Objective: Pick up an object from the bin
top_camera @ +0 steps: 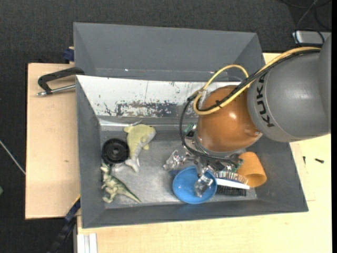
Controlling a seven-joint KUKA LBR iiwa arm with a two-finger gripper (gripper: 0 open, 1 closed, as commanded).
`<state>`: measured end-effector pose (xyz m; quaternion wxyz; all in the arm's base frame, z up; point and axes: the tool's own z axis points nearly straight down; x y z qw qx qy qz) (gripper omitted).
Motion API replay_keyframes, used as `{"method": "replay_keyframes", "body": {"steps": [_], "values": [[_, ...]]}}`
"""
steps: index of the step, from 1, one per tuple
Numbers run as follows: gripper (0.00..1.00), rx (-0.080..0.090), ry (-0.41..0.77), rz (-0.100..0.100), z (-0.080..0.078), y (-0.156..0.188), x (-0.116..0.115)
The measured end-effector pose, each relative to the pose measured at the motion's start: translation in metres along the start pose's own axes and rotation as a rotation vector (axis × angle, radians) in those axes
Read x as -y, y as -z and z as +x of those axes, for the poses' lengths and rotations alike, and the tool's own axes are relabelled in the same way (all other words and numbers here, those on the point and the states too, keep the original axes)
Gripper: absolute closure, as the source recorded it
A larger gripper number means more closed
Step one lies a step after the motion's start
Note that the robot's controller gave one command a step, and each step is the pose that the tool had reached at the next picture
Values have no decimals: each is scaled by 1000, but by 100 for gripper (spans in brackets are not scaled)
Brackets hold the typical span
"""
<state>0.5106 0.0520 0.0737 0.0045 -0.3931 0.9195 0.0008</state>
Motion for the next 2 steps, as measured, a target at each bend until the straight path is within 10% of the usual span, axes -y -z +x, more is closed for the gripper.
{"method": "replay_keyframes", "body": {"steps": [1, 2], "values": [[0, -4, -1, 0, -2, 1, 0], [100, -1, 0, -4, -5, 4, -2]]}}
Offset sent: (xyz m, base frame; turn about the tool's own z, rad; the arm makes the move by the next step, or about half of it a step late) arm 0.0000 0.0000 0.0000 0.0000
